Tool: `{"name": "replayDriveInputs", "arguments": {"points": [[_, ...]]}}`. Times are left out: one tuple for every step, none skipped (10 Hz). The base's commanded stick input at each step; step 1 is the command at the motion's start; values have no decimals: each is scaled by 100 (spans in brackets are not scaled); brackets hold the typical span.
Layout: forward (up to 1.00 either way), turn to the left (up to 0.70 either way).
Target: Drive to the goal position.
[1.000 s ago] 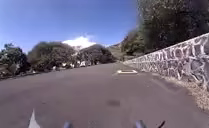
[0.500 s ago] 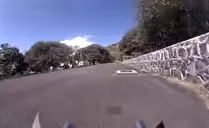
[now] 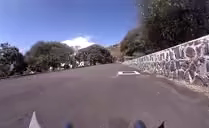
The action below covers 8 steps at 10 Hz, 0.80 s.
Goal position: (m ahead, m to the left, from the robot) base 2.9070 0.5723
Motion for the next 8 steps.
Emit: {"name": "replayDriveInputs", "arguments": {"points": [[50, 0], [50, 0], [50, 0], [50, 0], [50, 0], [50, -11], [50, -32], [50, -50]]}}
